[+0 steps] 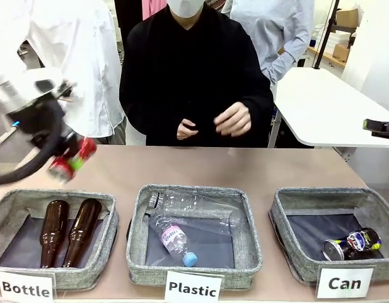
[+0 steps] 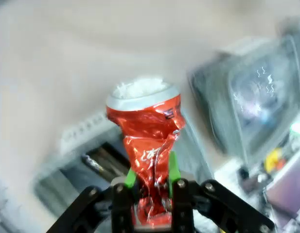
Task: Sort the can waste into the basket.
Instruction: Pick up the can waste from the table and place it in the right Fabric basket.
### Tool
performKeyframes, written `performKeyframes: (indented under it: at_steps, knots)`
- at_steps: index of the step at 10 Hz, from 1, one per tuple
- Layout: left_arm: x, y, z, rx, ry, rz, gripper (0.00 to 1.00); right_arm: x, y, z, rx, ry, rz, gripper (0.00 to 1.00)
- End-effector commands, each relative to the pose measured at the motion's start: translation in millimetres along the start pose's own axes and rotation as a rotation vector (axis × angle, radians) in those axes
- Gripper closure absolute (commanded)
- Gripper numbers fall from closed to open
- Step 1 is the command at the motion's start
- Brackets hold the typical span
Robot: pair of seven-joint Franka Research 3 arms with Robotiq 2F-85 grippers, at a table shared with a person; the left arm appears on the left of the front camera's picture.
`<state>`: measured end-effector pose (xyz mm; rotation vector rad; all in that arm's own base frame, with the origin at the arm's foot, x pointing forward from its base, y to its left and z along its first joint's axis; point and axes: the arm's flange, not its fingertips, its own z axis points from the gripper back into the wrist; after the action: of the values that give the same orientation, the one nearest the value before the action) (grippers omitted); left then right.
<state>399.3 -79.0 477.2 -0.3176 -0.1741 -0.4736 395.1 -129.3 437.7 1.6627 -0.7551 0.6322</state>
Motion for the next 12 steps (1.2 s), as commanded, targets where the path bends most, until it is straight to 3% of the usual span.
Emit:
performKeyframes:
  at_steps: [1,3,4,5,8,9,10,12]
  knots:
    - [-68.1,8.7,3.2,0.087,0.095,-0.29,1.0,-0.1,1.6,-0.5,-0.007,0.016,0.017,0.0]
    - [-98.2,5.4,-9.9,0.151,0.058,-0.731,1.0,-0.1,1.6,-0.5,-0.007,0.016,0.017,0.0]
    - [-96.3,6.6,-9.8,0.103,-0.02,-0.761,1.0,-0.1,1.6,-0.5,-0.007,0.016,0.017,0.0]
    - [-83.4,-0.4,1.5,0.085,0.164,-0.458,1.0,-0.1,1.6,-0.5,-0.007,0.016,0.017,0.0]
    - [-83.4,-0.4,1.5,0.085,0.164,-0.458,1.0,-0.1,1.6,-0.5,-0.007,0.016,0.017,0.0]
    - [-79.3,2.9,4.9,0.103,0.158,-0.518,0.75,-0.1,1.6,-0.5,-0.007,0.016,0.017,0.0]
    - [-68.4,-7.4,-10.7,0.074,0.157,-0.563,0.75,-0.1,-0.2,-0.3,0.0,0.0,0.0,0.0]
    - [-32.2,-81.2,-21.3,0.01,-0.024,-0.769,0.75,-1.0,44.7,-17.8,-0.252,0.263,-0.182,0.0]
